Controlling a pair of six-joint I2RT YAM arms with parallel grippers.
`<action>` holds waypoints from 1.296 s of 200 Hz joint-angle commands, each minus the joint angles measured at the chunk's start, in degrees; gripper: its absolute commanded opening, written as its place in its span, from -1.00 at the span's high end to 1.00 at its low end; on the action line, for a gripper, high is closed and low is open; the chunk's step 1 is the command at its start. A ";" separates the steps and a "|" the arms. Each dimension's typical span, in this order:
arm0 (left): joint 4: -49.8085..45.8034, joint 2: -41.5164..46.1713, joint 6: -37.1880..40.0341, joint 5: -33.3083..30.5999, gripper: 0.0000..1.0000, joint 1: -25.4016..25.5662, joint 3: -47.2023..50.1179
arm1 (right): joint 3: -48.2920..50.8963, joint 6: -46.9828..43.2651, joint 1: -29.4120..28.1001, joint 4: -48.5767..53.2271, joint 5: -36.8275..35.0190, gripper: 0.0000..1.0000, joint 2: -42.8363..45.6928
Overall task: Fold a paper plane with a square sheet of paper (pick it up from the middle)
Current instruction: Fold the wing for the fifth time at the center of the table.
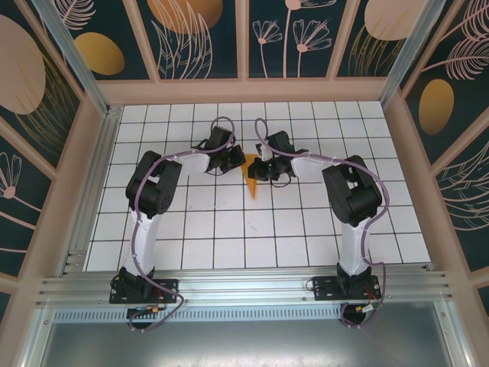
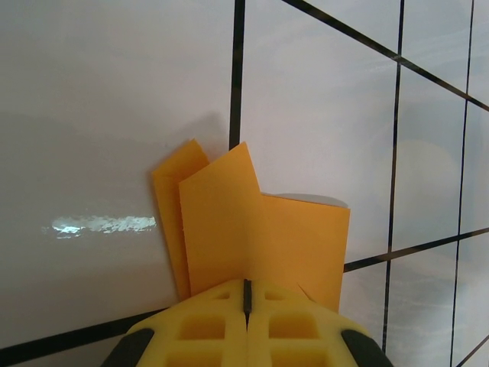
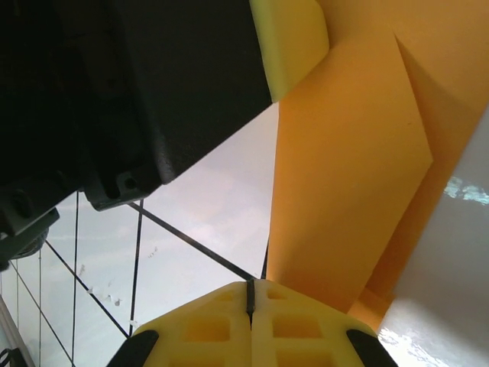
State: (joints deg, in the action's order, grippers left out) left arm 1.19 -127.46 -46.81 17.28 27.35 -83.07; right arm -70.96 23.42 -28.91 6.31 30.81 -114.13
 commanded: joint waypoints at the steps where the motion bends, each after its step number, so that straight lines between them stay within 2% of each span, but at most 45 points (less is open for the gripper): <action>1: -6.73 -3.14 -1.19 -3.46 0.95 -0.11 -0.11 | -1.80 0.66 -1.99 1.71 -1.92 0.96 -0.31; 18: -7.05 -3.17 -1.73 -3.59 0.94 -0.11 -0.59 | -2.32 0.66 -2.13 3.78 -4.54 0.96 -1.19; 45: -7.24 -3.23 -1.81 -3.39 0.92 -0.11 -1.29 | -1.05 0.71 -3.35 5.02 -4.58 0.96 -1.29; 75: -7.94 -3.23 -1.57 -3.69 0.91 -0.11 -2.01 | 2.35 -1.03 -3.35 6.08 -2.27 0.96 0.24; 147: -9.00 -3.24 -1.40 -4.86 0.89 -0.11 -2.78 | 9.29 -3.12 -3.10 9.12 -2.08 0.97 3.74; 209: -9.46 -2.61 -0.35 -5.14 0.87 -0.11 -3.49 | 16.92 -2.96 -2.82 7.18 1.98 0.97 8.00; 259: 1.21 6.06 -0.26 0.15 0.78 0.78 3.34 | 18.32 0.36 -1.97 4.86 0.48 1.00 6.08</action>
State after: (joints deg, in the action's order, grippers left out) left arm -2.37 -126.87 -47.99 16.25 27.57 -84.12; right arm -55.37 21.93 -31.44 6.55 31.38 -106.65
